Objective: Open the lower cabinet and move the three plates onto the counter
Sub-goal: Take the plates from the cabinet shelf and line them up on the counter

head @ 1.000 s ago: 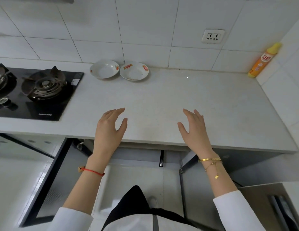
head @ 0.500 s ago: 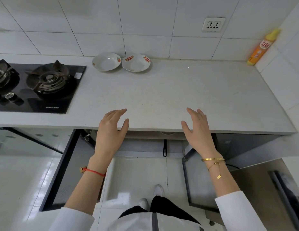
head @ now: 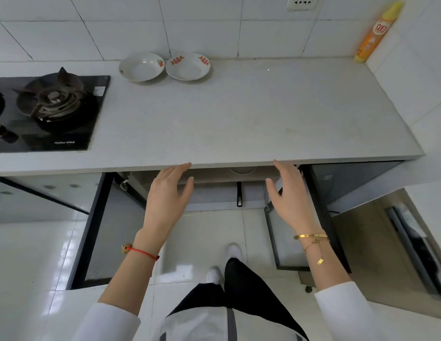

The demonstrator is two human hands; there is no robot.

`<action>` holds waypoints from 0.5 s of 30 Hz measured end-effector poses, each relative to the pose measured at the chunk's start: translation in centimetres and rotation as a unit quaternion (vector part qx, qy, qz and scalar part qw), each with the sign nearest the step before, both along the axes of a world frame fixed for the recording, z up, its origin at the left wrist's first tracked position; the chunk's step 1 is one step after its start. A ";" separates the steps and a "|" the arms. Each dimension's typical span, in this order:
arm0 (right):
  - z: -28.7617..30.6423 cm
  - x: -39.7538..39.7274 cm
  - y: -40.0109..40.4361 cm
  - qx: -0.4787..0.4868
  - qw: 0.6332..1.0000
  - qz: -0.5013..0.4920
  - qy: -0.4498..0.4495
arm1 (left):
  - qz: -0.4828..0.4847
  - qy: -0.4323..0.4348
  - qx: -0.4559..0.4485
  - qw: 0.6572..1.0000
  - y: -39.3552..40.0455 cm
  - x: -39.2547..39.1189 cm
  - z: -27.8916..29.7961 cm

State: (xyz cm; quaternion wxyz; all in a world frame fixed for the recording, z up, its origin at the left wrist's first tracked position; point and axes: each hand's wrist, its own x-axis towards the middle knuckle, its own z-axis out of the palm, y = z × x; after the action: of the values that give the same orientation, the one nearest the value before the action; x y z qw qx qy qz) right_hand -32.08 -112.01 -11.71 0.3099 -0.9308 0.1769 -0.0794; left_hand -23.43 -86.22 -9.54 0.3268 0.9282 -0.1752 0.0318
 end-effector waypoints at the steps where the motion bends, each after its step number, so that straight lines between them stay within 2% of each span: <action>1: -0.4 -0.2 0.0 0.003 1.000 -0.002 0.001 | -0.005 0.004 0.004 1.000 -0.2 -0.1 -0.3; 7: -1.5 0.3 -1.6 0.006 1.000 -0.005 0.018 | -0.026 0.022 0.021 0.999 -2.1 0.8 -1.8; 15: -2.8 3.2 -5.7 0.018 0.999 0.025 0.043 | 0.006 0.024 0.011 1.000 -6.0 2.3 -3.8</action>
State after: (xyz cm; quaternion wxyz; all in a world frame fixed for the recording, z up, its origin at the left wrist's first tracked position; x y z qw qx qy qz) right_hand -28.84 -117.66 -14.48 0.3207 -0.9318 0.1678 -0.0283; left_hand -21.13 -92.20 -13.32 0.3202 0.9333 -0.1624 0.0089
